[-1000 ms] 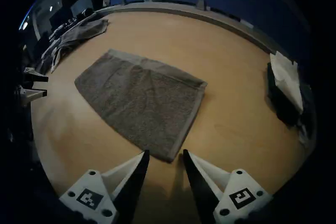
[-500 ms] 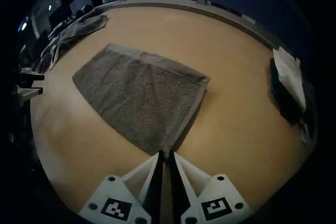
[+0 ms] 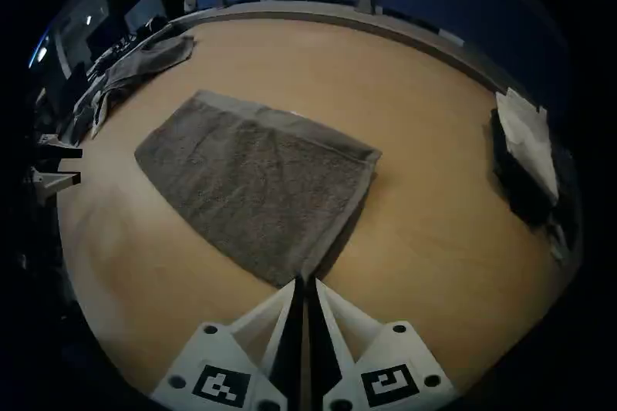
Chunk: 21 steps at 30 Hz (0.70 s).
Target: Fold towel
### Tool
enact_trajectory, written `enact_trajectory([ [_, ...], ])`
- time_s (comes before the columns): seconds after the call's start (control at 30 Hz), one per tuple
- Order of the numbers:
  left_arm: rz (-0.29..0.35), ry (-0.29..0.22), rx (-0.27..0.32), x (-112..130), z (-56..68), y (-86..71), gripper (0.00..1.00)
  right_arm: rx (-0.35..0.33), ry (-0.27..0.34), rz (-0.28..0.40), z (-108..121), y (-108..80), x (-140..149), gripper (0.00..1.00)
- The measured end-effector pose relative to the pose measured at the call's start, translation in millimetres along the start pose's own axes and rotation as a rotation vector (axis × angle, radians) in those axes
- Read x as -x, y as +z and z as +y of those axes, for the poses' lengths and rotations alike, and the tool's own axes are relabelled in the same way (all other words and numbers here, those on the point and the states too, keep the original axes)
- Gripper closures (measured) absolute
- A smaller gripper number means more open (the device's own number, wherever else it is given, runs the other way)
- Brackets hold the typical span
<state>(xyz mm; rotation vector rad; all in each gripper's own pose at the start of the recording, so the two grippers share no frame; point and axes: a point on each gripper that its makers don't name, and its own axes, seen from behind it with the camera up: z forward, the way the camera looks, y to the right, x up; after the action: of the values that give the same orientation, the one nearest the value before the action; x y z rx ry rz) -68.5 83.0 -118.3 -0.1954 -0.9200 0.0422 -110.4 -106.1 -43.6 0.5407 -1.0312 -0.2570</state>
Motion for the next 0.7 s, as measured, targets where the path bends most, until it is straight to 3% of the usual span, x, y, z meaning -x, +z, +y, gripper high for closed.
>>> enact_trajectory([
  [0.17, 0.002, 0.002, 0.001, -1, -0.2, -1.4, 0.06, 0.000, -0.007, 0.029, -2, -8.4, -12, 0.97],
  [0.57, 0.017, 0.000, 0.001, -7, -0.1, -5.3, 0.06, -0.014, -0.059, 0.154, -19, -42.7, -77, 0.97],
  [0.7, 0.021, 0.001, 0.001, -9, 1.1, -7.2, 0.06, -0.013, -0.083, 0.158, -22, -44.2, -85, 0.97],
])
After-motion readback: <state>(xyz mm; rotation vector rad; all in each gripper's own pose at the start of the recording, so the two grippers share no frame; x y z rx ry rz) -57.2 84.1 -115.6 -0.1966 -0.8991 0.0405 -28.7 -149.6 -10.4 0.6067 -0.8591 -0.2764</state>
